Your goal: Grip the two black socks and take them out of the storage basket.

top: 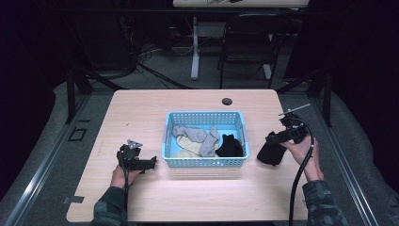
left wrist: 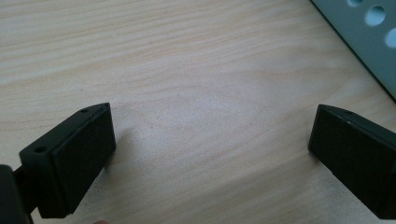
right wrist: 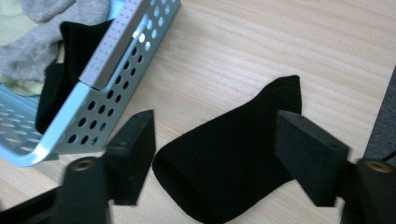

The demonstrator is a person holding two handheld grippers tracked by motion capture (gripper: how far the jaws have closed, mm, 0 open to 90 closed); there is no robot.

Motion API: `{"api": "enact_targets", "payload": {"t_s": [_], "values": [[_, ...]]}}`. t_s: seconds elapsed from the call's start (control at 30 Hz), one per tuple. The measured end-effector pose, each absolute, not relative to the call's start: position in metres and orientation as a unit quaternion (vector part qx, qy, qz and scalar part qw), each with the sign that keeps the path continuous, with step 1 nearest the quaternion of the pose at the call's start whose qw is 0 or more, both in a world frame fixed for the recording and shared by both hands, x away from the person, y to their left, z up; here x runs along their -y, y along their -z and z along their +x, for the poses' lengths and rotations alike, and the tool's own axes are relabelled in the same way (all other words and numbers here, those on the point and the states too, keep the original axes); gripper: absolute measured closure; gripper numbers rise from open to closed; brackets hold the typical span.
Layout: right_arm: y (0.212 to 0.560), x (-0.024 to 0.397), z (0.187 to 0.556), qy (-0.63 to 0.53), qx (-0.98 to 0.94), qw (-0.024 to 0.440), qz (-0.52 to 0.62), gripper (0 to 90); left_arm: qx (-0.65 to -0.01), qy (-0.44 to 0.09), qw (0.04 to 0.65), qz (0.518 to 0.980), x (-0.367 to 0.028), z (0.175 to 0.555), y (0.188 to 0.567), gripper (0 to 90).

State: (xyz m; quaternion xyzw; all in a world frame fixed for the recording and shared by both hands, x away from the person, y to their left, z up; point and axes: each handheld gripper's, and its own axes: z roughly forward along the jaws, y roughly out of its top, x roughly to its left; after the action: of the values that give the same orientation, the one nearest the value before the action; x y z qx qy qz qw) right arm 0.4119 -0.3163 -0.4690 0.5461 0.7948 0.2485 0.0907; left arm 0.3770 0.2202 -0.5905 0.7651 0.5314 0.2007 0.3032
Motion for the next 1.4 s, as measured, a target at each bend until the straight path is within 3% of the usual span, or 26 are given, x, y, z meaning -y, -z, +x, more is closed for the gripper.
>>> {"api": "enact_targets", "payload": {"t_s": [0.43, 0.63, 0.97, 1.2, 1.4], "values": [[0.445, 0.293, 0.403, -0.266, -0.811, 0.11, 0.51, 6.9, -0.531, -0.201, 0.303, 0.765, -0.22, 0.377, 0.59, 0.7], [0.43, 0.275, 0.402, -0.284, -0.819, 0.115, 0.486, 5.8, -0.531, -0.201, 0.303, 0.765, -0.22, 0.377, 0.59, 0.7], [0.409, 0.222, 0.423, -0.279, -0.848, 0.11, 0.438, 16.7, -0.531, -0.201, 0.303, 0.765, -0.22, 0.377, 0.59, 0.7], [0.425, 0.195, 0.446, -0.257, -0.862, 0.082, 0.428, 27.0, -0.531, -0.201, 0.303, 0.765, -0.22, 0.377, 0.59, 0.7], [0.442, 0.181, 0.455, -0.232, -0.872, 0.064, 0.426, 42.0, -0.531, -0.201, 0.303, 0.765, -0.22, 0.377, 0.59, 0.6]]}}
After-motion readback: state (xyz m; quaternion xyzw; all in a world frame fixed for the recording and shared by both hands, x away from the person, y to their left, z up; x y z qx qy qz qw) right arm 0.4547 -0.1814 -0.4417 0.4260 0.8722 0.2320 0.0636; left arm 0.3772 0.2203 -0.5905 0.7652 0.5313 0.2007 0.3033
